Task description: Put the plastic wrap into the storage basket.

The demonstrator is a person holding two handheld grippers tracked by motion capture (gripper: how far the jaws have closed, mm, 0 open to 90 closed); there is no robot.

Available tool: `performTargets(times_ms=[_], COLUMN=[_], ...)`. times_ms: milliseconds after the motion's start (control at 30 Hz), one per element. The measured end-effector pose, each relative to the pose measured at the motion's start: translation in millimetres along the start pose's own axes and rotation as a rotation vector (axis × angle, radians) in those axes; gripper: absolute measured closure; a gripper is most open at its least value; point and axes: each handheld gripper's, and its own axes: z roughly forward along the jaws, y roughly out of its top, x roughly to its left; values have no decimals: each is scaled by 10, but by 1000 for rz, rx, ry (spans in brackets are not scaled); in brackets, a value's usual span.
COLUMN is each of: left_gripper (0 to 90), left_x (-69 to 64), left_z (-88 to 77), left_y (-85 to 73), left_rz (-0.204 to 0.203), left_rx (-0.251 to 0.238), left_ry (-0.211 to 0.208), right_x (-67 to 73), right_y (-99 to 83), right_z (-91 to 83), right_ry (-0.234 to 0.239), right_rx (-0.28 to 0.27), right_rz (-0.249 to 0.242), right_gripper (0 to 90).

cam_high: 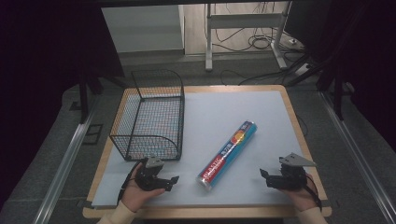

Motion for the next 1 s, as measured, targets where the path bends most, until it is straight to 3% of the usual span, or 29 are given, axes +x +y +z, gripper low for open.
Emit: performTargets(times_ms=[167, 533, 767, 1000], left_gripper=[192, 191, 190, 189], left_x=[11, -40, -206, -199], left_z=[-3, -108, -214, -198], left_y=[20, 122, 203, 261], left_rz=[-7, -33, -8, -12], left_rx=[-4, -2, -11, -9], left_ry=[12, 37, 12, 11], right_x=[-90, -17, -7, -57], right_y=[-34, -42, -43, -57], right_z=[-4, -35, -92, -42], right_ry=[11, 21, 0, 2], right_rx=[2, 7, -18, -12], right_rz=[25, -11, -11, -2], right_gripper=[122, 118, 118, 118])
